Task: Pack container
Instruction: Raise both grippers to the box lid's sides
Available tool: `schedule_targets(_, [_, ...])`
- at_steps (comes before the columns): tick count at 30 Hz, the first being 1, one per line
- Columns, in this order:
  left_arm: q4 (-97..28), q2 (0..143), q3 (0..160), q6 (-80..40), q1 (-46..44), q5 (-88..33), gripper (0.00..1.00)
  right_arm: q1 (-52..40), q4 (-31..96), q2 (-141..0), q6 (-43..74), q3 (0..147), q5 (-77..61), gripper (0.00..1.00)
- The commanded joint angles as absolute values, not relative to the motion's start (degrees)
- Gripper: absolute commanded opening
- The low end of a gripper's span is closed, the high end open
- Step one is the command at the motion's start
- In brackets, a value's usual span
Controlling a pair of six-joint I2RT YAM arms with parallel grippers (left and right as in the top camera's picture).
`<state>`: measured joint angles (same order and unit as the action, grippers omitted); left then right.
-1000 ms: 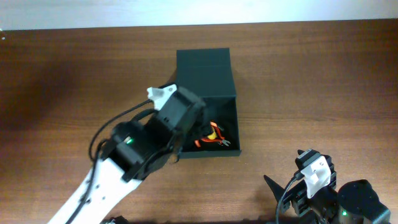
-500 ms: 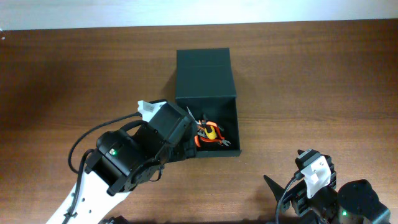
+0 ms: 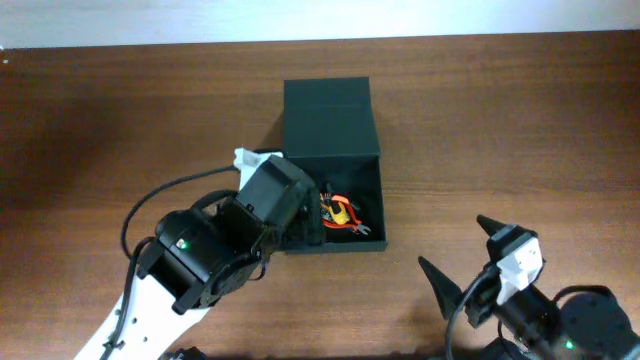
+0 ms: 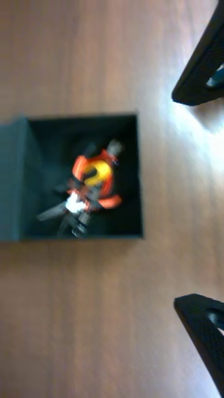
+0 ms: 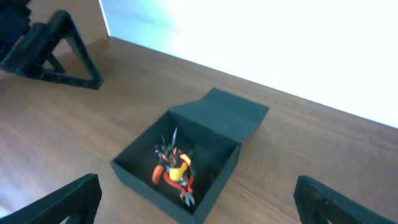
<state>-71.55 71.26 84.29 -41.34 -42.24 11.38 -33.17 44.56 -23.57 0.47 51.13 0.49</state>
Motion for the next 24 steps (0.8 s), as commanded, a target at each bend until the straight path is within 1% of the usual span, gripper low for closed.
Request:
schedule_targets(1, [-68.6, 70.9, 84.9, -40.2, -40.5, 10.3, 0.99, -33.3, 44.4, -30.1, 3.6, 55.1, 4.7, 0.99])
schedule_targets(5, [-66.8, 71.0, 84.9, -40.2, -34.3, 8.7, 0.99, -32.8, 47.3, -42.7, 3.5, 63.8, 8.5, 0.99])
schedule_targets(8, [-63.4, 71.8, 84.9, -40.1, -27.7, 5.9, 0.98, -30.0, 50.7, -53.3, 3.3, 72.2, 9.3, 0.99])
schedule_targets(9, [-61.6, 72.2, 84.9, -39.6, -25.4, 4.4, 0.93, -28.6, 51.7, -57.1, 3.3, 75.3, 9.3, 0.99])
schedule_targets(10, [-59.5, 72.9, 84.9, -38.7, -23.0, 2.7, 0.85, -27.3, 52.1, -60.3, 3.3, 78.0, 9.3, 0.99])
schedule_targets(12, [-56.4, 74.4, 84.9, -38.4, -18.9, 0.4, 0.66, -24.9, 52.3, -66.4, 3.3, 82.5, 9.3, 0.99])
schedule_targets(13, [-55.2, 75.2, 84.9, -38.2, -17.2, -0.5, 0.54, -23.5, 52.2, -69.7, 3.3, 84.8, 9.3, 0.97])
schedule_targets(14, [-54.0, 76.6, 84.9, -38.2, -15.1, -1.4, 0.40, -22.1, 52.0, -72.8, 3.3, 86.8, 9.3, 0.87])
schedule_targets(16, [-52.5, 78.9, 84.9, -38.2, -11.9, -2.9, 0.17, -19.7, 51.5, -77.5, 3.3, 89.2, 9.3, 0.68])
schedule_targets(17, [-51.9, 80.2, 84.9, -38.2, -10.7, -3.6, 0.04, -18.5, 51.2, -79.7, 3.3, 89.9, 9.3, 0.53])
schedule_targets(18, [-51.1, 81.7, 84.9, -38.3, -9.4, -4.6, 0.02, -17.3, 51.2, -81.7, 3.5, 90.5, 9.2, 0.41])
schedule_targets(20, [-49.7, 84.6, 84.9, -38.2, -7.5, -6.6, 0.02, -14.7, 51.1, -85.8, 3.5, 90.9, 7.1, 0.11])
schedule_targets(21, [-48.8, 86.3, 84.9, -38.2, -6.7, -7.7, 0.02, -13.6, 51.2, -87.5, 3.5, 90.9, 5.1, 0.04])
schedule_targets(24, [-46.1, 91.3, 84.9, -38.3, -4.7, -11.1, 0.02, -10.1, 51.2, -92.7, 3.5, 90.9, -3.2, 0.04])
